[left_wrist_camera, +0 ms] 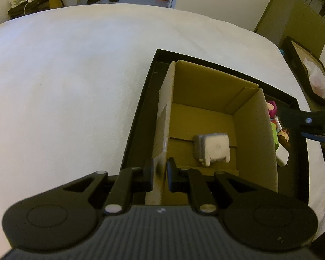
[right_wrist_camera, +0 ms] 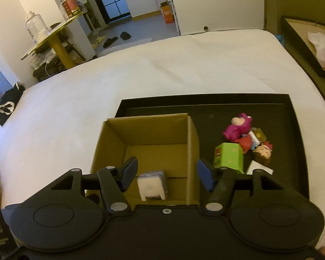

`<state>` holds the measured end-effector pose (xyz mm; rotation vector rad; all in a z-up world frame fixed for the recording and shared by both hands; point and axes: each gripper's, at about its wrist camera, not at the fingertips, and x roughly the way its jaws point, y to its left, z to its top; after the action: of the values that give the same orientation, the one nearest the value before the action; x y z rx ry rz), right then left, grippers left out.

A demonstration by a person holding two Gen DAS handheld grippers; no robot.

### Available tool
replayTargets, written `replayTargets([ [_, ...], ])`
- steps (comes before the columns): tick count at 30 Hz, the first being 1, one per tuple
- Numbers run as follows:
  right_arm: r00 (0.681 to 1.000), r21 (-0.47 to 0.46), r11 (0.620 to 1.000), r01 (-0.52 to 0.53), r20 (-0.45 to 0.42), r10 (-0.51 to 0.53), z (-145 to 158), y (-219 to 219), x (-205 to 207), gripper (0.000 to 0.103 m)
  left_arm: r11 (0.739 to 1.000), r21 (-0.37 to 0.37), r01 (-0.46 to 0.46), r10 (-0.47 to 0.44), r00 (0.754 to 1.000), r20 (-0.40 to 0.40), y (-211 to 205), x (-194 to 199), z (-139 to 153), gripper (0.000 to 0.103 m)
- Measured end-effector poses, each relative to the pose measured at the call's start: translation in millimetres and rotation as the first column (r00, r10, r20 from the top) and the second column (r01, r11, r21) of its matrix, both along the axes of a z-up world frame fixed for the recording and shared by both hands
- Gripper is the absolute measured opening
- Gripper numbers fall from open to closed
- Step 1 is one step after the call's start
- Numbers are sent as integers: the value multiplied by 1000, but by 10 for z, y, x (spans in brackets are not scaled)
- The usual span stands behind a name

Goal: Organize rigid objects
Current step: 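Lower the charger into the box and open the right gripper, then move the right gripper back to the white flat plug charger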

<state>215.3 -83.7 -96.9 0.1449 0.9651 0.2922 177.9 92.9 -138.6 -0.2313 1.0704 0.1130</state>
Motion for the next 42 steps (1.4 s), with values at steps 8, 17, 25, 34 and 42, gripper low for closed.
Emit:
replayTargets([
  [8,1000,8,1000,28,12,-28,18,-287,-14,61,999,39,8,-8,1000,-3,-83,18,37,11],
  [17,998,35,997,65,18,-66,-59,-657,3,61,994,108,-7,11,999,-37,-205,72,27,15],
  [25,994,64,992,108,12,-109,-256,-983,17,61,985,165,-51,63,996,-68,-290,100,22,29],
  [34,992,121,985,123,-43,-119,-580,-1157,123,61,963,247,-104,123,990,-62,-312,123,90,56],
  [42,968,187,952,243,-107,-226,-900,-1388,223,61,941,321,-109,137,988,-65,-376,222,115,72],
])
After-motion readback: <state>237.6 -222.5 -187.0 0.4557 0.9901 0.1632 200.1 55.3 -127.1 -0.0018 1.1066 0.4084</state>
